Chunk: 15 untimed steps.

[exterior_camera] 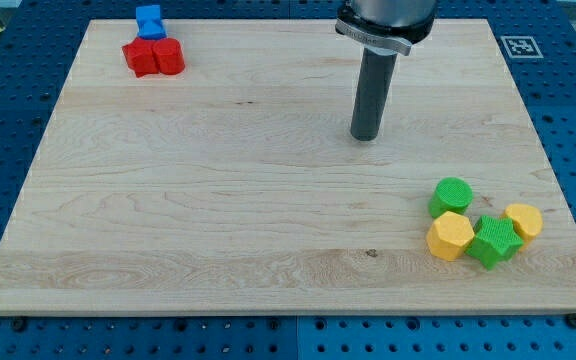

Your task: Push the blue cube t the top center

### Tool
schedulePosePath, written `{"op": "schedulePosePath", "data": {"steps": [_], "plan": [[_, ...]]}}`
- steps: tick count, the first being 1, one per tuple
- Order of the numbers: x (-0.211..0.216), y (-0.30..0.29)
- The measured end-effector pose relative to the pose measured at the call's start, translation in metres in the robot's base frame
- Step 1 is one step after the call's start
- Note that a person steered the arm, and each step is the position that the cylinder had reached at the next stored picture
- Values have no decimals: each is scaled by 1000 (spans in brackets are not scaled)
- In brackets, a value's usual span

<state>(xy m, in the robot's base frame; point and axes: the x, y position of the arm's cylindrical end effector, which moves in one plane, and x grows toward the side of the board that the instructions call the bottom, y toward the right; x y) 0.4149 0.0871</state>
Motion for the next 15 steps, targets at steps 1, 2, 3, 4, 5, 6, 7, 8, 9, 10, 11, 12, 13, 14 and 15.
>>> {"op": "schedulePosePath", "data": {"steps": [1,2,3,4,5,6,7,8,9,10,11,12,13,14,15], "plan": [[0,0],[-3,0],[-3,-72],[-8,-175],[-31,-266],[-74,-327],[-78,-329],[-109,-349],[-158,-383],[-215,-385],[-222,-384],[-222,-378],[-221,-348],[-221,-319],[-217,-300]]}}
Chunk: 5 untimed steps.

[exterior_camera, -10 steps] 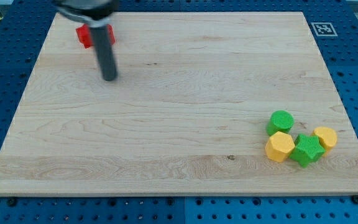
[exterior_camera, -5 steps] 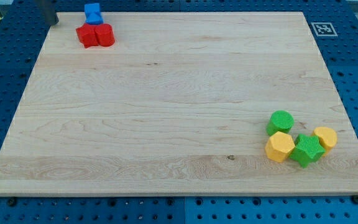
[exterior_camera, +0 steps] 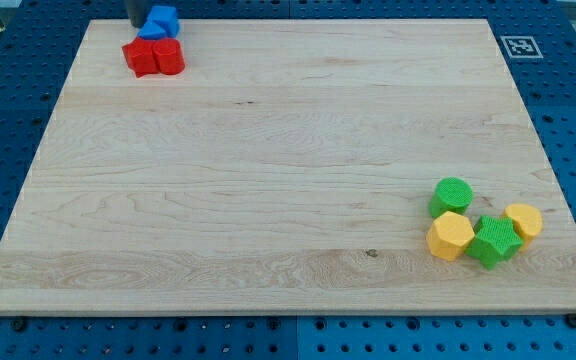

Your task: Push the blue cube t the top center

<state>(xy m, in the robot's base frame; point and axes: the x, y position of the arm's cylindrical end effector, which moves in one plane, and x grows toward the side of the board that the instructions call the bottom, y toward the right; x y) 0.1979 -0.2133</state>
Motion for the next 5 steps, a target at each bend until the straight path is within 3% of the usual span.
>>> {"op": "schedulePosePath", "data": {"steps": [2,5], "plan": [[10,12],[1,74]]}}
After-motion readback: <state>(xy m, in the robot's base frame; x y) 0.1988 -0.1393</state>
